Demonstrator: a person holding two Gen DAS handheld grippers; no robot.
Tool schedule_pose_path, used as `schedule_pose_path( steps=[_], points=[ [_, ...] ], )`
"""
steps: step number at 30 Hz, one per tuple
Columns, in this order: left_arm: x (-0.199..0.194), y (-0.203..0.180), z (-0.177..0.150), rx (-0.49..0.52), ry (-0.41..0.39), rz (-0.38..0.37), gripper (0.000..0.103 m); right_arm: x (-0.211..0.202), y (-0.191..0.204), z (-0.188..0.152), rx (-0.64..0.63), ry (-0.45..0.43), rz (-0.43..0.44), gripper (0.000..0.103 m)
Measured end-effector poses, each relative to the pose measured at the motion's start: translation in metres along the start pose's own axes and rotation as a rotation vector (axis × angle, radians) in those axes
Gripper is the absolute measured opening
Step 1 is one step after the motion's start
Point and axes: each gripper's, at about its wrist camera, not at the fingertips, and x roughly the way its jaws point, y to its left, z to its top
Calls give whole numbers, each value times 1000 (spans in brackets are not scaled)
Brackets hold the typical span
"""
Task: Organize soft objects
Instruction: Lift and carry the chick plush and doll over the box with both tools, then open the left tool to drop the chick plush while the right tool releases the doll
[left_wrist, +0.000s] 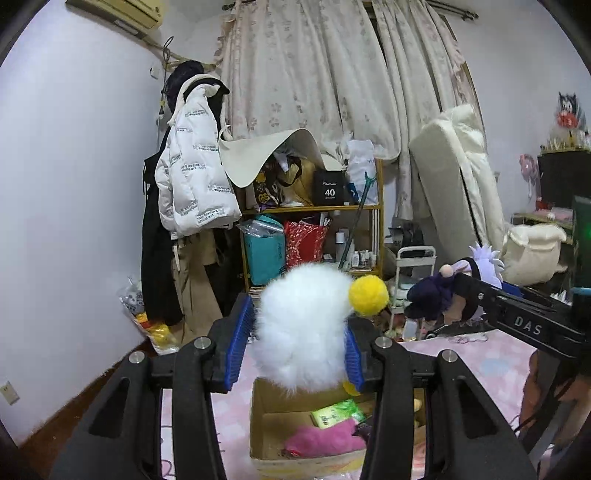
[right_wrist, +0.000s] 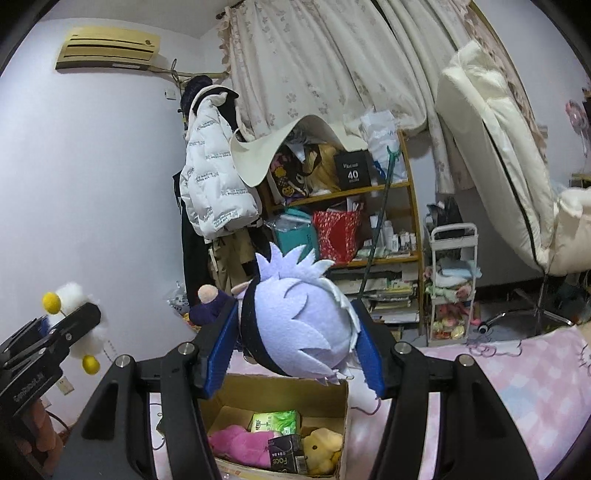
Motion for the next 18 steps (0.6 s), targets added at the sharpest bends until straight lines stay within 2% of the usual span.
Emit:
schedule_pose_path(
  steps=[9,18],
  points=[
    [43,2,-34,-10,92,8,44,25,-3,-31,-18,61,-8,63],
    [63,15,-57,-40,156,18,44,50,-4,-54,-27,127,-7,63]
  ],
)
